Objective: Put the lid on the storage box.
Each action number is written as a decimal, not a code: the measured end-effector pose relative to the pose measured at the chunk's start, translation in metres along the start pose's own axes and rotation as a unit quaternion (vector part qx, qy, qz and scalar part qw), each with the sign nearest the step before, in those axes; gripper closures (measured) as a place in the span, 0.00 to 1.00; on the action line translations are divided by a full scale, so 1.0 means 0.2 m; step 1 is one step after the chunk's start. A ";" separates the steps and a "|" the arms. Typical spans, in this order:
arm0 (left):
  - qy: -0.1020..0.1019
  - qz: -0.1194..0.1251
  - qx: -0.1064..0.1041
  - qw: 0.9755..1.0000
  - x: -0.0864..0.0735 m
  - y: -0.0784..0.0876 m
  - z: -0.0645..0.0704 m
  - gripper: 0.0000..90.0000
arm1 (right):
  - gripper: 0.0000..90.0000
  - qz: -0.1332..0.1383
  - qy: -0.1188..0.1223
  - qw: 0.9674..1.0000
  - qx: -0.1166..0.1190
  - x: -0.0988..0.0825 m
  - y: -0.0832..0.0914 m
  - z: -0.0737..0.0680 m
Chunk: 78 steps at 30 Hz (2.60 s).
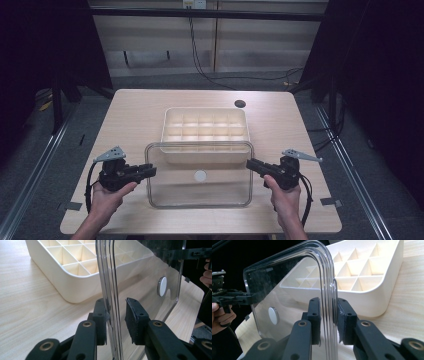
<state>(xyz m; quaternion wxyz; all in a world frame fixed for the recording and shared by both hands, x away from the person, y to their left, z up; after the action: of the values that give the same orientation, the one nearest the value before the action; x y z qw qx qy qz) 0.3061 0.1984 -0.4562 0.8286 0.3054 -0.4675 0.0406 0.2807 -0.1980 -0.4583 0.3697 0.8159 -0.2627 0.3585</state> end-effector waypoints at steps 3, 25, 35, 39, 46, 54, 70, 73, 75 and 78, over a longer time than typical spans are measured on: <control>0.001 0.004 -0.001 1.000 0.02 0.01 0.00 0.79 | 0.83 0.005 0.002 1.000 0.001 0.02 0.01 -0.01; -0.012 0.024 -0.003 1.000 0.20 0.01 0.00 0.79 | 0.82 0.023 0.000 1.000 0.006 0.20 0.01 0.01; -0.022 0.030 -0.004 0.999 0.27 0.01 0.02 0.79 | 0.82 0.029 0.002 1.000 0.001 0.26 0.01 0.02; -0.020 0.033 -0.003 0.999 0.29 0.01 0.01 0.80 | 0.81 0.031 0.004 1.000 0.002 0.28 0.01 0.02; -0.020 0.033 0.003 0.999 0.32 -0.01 -0.01 0.79 | 0.81 0.031 0.007 0.999 -0.001 0.33 -0.01 0.02; -0.034 0.036 0.006 0.999 0.41 0.00 -0.02 0.79 | 0.81 0.041 0.007 0.999 -0.002 0.40 -0.02 0.02; -0.029 0.043 0.013 0.999 0.53 -0.04 -0.08 0.79 | 0.81 0.046 0.003 0.999 -0.013 0.51 -0.06 0.06; -0.033 0.042 0.015 0.998 0.54 -0.04 -0.08 0.79 | 0.81 0.047 0.003 0.999 -0.013 0.53 -0.07 0.06; -0.032 0.044 0.016 0.998 0.56 -0.04 -0.08 0.79 | 0.81 0.049 0.000 0.999 -0.014 0.53 -0.07 0.06; -0.034 0.044 0.021 0.998 0.58 -0.04 -0.09 0.79 | 0.81 0.053 -0.004 0.998 -0.012 0.55 -0.09 0.07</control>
<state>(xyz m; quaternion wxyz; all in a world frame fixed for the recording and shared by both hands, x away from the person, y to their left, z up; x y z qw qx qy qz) 0.3862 0.1765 -0.3740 0.8033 0.3029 -0.5070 0.0764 0.3652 -0.2161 -0.3863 0.3586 0.7977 -0.3116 0.3715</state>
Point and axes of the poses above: each handheld gripper's, and its own axes: y roughly backward along the jaws, x roughly out of its top, z roughly to its right, the point moved 5 cm from there along -y, roughly forward along the jaws, and after that the axes turned 5 degrees about -x, right-handed, at the moved point
